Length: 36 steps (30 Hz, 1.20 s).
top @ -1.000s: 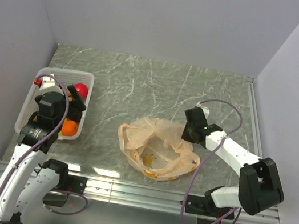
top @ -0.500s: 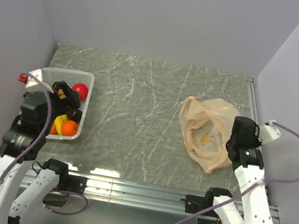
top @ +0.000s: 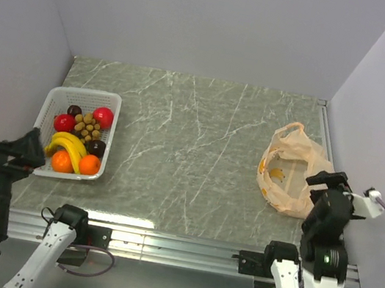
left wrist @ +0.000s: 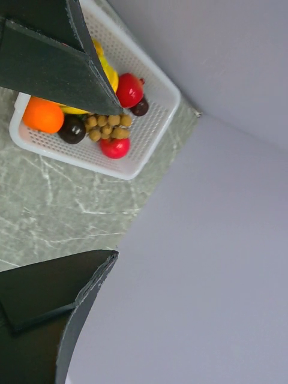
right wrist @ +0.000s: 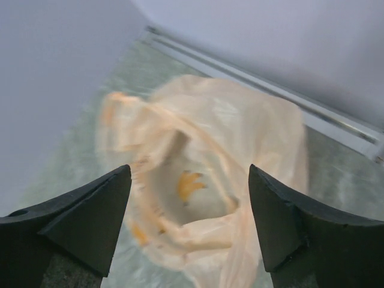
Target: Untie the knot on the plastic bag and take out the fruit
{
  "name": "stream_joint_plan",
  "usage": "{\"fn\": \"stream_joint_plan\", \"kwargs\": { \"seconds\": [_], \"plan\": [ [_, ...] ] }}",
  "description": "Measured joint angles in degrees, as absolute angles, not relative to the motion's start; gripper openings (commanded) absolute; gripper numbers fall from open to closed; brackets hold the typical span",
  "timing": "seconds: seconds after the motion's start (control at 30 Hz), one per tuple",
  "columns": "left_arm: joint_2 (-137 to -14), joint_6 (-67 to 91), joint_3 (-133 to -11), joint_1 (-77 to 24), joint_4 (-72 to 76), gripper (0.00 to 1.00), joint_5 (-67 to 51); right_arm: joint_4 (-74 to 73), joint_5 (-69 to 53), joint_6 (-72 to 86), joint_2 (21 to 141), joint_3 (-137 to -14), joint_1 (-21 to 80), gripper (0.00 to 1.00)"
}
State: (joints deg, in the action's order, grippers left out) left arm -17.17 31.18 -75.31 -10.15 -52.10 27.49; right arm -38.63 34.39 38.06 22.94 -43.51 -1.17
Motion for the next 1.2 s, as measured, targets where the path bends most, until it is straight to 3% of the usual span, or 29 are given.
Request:
{"fn": "stream_joint_plan", "kwargs": {
  "seconds": [0.23, 0.47, 0.7, 1.2],
  "plan": [
    [-10.98, 30.76, -77.30, -14.74, -54.89, 0.99, 35.35, -34.98, 23.99, 26.98, 9.32, -48.90, 1.02, 0.88],
    [-0.62, 26.22, -77.12, -17.21, -52.73, 0.99, 41.06, -31.59, 20.40, 18.98, 0.27, -45.01, 4.27, 0.88],
    [-0.30, 23.62, -75.66, -17.37, -49.63, 0.99, 42.98, -29.58, 17.32, 15.86, 0.36, -37.30, 4.64, 0.88],
    [-0.30, 23.64, -68.18, -17.82, -47.09, 0.99, 41.82, -27.81, 15.40, 15.22, 0.34, -37.08, 4.64, 0.88]
  ]
}}
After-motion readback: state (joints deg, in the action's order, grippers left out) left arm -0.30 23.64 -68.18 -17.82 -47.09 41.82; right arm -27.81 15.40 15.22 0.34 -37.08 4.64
